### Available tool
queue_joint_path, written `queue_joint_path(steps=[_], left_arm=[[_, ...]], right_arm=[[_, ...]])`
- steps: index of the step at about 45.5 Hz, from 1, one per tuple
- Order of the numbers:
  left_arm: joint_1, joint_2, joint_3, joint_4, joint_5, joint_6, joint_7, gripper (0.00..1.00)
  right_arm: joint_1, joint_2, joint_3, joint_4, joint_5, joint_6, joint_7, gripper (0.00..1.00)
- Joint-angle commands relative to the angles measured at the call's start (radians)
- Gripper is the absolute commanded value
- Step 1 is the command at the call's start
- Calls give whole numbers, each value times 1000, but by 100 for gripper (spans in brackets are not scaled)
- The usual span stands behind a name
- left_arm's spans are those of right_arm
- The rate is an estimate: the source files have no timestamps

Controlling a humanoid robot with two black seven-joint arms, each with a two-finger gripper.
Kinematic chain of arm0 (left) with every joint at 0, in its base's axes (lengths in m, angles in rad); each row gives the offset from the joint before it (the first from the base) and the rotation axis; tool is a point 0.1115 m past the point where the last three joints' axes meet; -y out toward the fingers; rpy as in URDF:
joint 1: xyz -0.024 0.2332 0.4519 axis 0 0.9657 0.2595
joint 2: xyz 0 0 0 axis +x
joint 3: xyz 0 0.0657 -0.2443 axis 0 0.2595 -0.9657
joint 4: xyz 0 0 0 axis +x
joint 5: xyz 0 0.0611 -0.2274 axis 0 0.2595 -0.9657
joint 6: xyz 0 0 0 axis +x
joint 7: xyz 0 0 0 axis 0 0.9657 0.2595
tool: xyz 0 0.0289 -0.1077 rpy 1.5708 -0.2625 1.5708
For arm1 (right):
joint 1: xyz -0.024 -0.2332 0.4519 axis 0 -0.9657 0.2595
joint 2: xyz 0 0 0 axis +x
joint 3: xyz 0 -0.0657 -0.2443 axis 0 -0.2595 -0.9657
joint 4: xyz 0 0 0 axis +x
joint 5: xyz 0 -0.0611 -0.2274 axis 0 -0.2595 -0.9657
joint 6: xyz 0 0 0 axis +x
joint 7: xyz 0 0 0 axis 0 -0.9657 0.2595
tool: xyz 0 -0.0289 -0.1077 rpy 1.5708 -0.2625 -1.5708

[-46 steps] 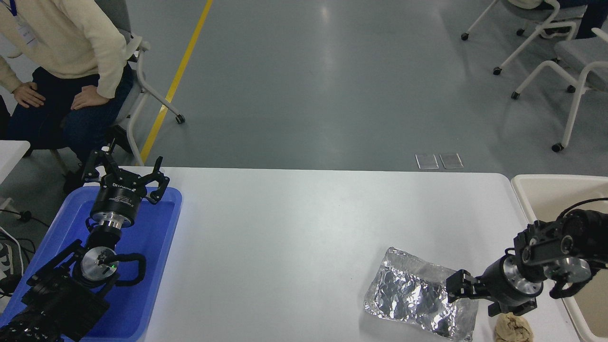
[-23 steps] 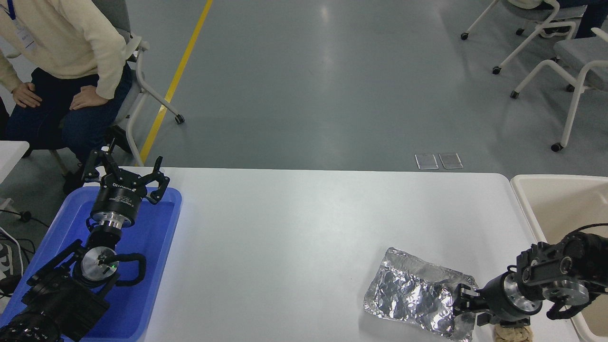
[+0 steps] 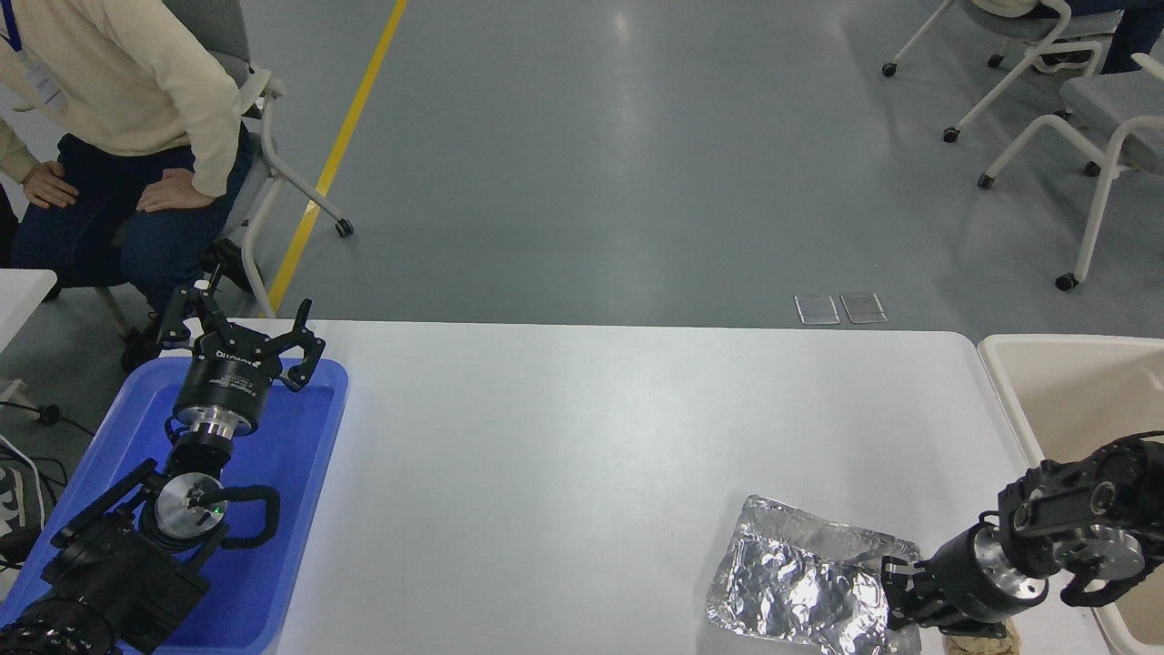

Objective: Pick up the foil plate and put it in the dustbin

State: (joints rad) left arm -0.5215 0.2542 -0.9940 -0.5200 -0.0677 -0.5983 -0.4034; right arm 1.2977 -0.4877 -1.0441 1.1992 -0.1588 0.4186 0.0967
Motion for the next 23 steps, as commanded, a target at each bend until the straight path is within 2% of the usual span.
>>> queue_joint_path(steps=[1, 10, 23], left_arm=[[0, -1, 0, 0, 0, 0, 0, 100], [0, 0, 0, -2, -1, 0, 0, 100], [0, 0, 0, 0, 0, 0, 0, 100]], right_arm=[[109, -14, -19, 25, -16, 163, 0, 0], [328, -2, -70, 138, -51, 318, 0, 0], [597, 11, -77, 230, -67, 367, 0, 0]])
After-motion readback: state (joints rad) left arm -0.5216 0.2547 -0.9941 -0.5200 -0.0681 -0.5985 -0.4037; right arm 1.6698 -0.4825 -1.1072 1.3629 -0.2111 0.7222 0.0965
